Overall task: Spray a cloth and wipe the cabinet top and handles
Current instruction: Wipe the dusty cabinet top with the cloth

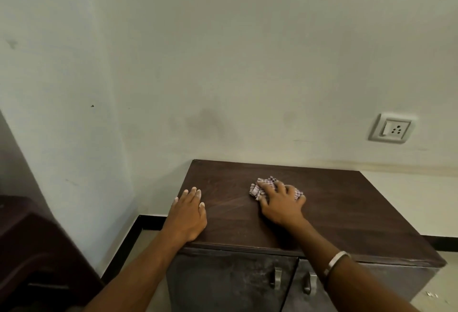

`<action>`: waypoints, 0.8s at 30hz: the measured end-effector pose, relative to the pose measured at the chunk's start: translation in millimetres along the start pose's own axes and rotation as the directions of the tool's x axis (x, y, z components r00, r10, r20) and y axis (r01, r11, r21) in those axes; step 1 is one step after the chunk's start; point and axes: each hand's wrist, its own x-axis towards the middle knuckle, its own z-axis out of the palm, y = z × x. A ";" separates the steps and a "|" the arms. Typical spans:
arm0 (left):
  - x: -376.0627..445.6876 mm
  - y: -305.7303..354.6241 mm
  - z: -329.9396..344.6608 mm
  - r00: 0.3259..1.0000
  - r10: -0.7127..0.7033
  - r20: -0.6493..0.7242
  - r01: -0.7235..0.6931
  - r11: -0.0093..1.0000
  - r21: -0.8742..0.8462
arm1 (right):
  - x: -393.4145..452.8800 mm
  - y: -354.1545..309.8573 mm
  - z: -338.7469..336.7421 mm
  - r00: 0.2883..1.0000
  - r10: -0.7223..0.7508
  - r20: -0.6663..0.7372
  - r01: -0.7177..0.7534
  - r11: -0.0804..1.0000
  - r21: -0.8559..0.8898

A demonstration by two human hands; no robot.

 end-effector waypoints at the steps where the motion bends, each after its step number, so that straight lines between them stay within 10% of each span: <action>1: -3.0 -0.2 0.6 1.000 -0.006 -0.001 0.006 1.000 -0.003 | -6.7 -9.2 3.8 1.000 -0.025 -0.002 0.025 1.000 0.002; 24: -70.0 -23.4 -22.1 0.994 -0.107 0.007 0.106 0.994 0.019 | -118.0 -121.8 30.4 0.894 -0.433 0.116 0.443 0.892 -0.091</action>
